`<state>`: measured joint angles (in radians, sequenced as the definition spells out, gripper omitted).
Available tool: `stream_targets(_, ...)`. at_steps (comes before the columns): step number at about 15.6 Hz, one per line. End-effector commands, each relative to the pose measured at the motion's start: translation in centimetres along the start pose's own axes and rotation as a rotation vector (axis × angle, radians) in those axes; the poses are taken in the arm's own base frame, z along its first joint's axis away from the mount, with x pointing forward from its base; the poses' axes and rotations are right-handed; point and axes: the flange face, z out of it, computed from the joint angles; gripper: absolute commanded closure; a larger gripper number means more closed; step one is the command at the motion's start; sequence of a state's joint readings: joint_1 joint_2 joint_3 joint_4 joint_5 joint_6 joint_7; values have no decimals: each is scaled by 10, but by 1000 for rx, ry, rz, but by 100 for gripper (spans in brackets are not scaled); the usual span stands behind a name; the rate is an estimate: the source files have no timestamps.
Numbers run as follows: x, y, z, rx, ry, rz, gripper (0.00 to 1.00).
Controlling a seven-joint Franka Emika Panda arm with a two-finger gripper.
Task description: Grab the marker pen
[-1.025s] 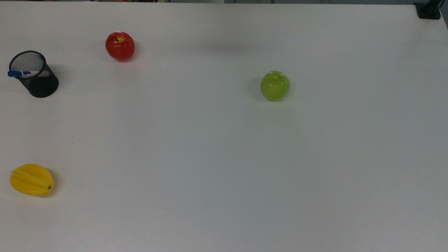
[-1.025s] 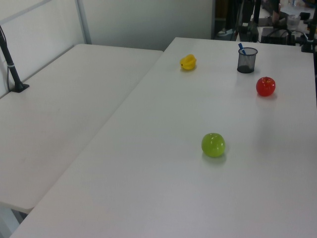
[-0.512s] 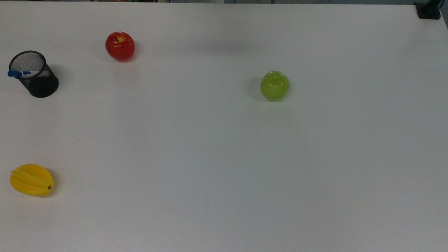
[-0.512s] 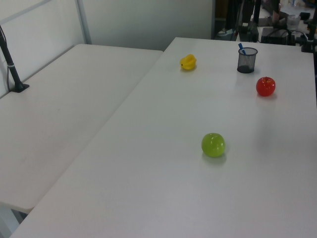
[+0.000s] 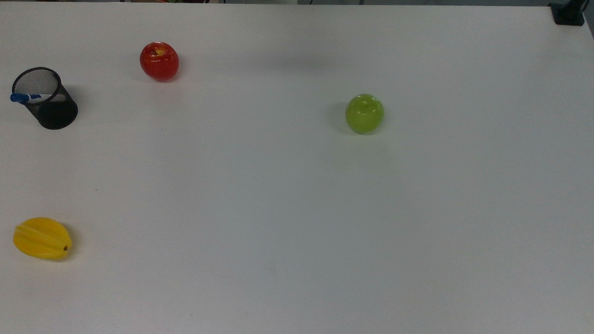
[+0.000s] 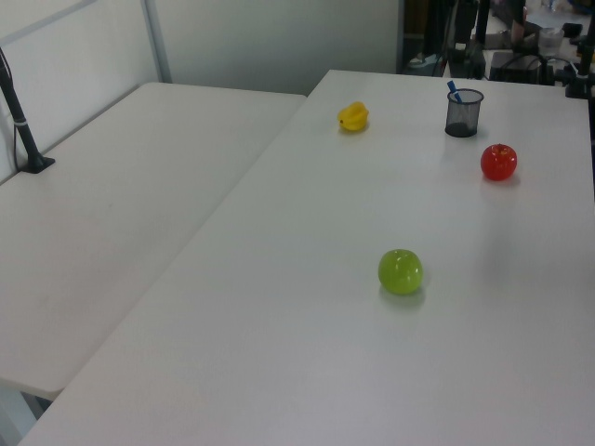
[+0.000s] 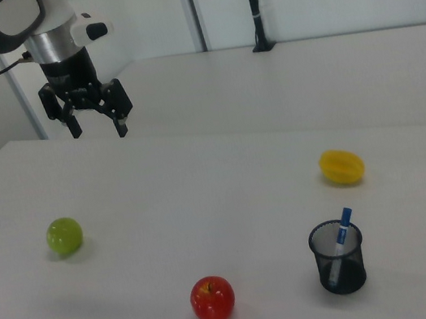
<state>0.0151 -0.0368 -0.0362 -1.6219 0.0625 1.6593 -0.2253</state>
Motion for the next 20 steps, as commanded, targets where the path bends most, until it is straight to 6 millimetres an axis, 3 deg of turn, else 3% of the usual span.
stream_targets(1, -4, 5, 2, -14, 11, -17, 0)
stream_targets(5, 6, 25, 6, -39, 68, 20, 0)
stream_targets(9, 7, 64, 1, -73, 146, 83, 0)
stream_targets(12, 7, 102, 1, -130, 191, 133, 0)
stream_targets(16, 10, 150, 22, -184, 234, 198, 0)
stream_targets(20, 1, 204, 33, -235, 279, 281, 0)
